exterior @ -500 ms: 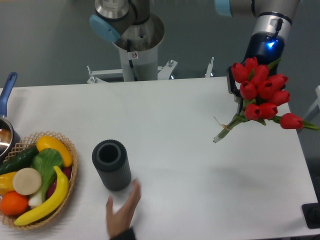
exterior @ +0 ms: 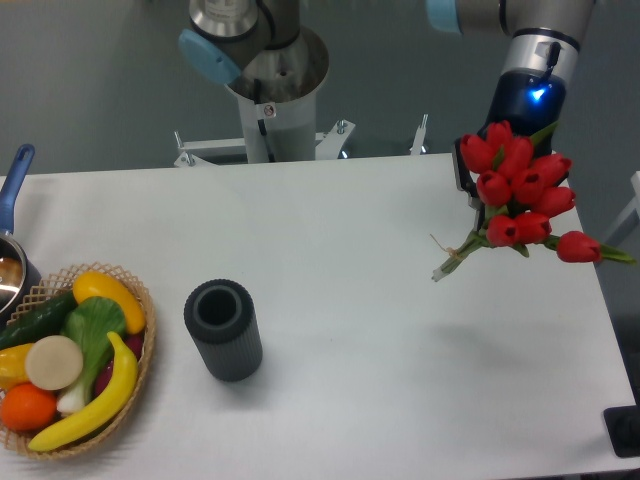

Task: Place the flowers on the table

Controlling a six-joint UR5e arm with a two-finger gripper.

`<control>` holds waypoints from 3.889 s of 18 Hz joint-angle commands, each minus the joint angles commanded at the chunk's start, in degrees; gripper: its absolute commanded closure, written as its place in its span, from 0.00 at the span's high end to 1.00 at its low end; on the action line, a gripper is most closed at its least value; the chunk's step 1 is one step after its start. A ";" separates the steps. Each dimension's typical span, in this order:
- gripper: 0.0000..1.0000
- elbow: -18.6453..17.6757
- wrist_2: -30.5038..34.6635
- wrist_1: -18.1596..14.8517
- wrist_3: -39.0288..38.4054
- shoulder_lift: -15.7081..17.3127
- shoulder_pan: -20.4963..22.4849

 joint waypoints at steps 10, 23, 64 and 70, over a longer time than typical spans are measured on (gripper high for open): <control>0.24 0.26 30.57 -0.70 -0.18 2.29 -8.52; 0.25 0.00 57.04 -0.53 0.00 -7.71 -21.17; 1.00 8.35 41.59 -17.40 33.30 -1.67 -7.83; 1.00 8.26 41.15 -19.69 35.68 -0.26 -4.49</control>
